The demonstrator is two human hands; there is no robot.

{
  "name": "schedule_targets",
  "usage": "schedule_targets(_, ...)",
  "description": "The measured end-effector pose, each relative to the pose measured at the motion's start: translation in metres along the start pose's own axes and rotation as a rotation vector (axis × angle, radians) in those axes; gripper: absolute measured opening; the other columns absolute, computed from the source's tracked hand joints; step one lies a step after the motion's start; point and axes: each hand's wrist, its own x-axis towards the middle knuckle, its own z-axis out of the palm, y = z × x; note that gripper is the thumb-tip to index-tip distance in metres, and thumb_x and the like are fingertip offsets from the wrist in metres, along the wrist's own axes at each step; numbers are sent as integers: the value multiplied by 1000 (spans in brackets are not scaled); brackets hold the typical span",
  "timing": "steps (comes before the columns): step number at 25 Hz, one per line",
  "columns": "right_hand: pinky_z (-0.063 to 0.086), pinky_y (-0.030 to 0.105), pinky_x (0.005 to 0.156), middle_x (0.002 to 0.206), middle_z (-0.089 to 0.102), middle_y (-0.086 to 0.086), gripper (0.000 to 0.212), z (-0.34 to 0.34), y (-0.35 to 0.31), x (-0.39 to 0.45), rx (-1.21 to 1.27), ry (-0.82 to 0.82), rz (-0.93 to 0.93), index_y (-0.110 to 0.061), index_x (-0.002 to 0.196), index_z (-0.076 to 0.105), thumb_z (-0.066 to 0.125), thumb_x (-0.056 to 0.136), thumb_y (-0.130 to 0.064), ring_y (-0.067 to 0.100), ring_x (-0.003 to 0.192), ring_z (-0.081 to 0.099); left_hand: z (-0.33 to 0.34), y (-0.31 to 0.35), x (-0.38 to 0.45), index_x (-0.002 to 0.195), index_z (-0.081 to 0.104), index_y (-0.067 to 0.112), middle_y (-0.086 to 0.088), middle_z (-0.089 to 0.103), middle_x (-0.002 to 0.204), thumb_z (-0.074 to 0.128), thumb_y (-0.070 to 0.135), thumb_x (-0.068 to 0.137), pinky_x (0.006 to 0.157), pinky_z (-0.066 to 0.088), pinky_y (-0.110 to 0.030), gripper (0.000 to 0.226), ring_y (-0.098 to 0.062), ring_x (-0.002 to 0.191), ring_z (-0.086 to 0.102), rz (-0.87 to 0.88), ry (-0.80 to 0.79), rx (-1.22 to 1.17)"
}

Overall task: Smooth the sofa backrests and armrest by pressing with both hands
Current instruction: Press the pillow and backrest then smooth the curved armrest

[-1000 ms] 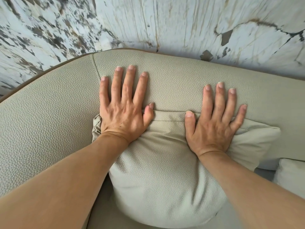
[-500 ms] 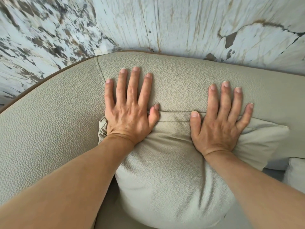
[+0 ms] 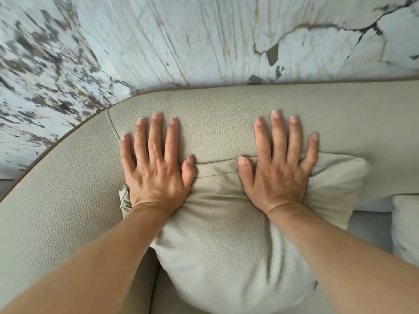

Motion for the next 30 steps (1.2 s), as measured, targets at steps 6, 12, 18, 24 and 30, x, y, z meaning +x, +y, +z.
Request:
schedule_targets(6,4,57,116,160,22,5,70,-10,-3,1,-17,-58,28,-24,153,20,36,91,-53,28,147,10,-1,-1,1,153,19,19,-12,23,159,26,51,92,117,8,-55,69,-34,146,15,-7,-62,-44)
schedule_targets(12,8,57,117,162,15,3,71,-37,-13,6,-125,-269,52,-24,153,14,30,91,-55,27,149,9,-5,-7,2,153,19,18,-12,20,160,32,48,92,117,2,-53,69,-32,147,10,5,-118,-151)
schedule_targets(18,8,47,120,164,-1,-2,69,-75,-34,16,-238,-549,195,-28,154,1,25,94,-53,23,149,4,-25,-16,3,154,15,18,-11,10,163,35,47,90,118,-12,-50,74,-31,149,2,81,-251,-337)
schedule_targets(24,-3,44,118,163,-5,-5,65,-118,-79,-25,-267,-607,569,-30,153,-1,20,95,-50,18,149,-2,-46,-33,6,154,15,20,-9,-2,164,24,49,94,115,-20,-48,67,-30,148,-14,208,-443,-471)
schedule_targets(30,-6,44,119,162,-13,-8,64,-175,-105,-101,-291,-607,898,-31,153,-6,12,96,-54,15,148,-10,-56,-47,11,154,10,20,-12,-4,163,24,48,95,117,-11,-55,67,-35,147,-14,348,-579,-393)
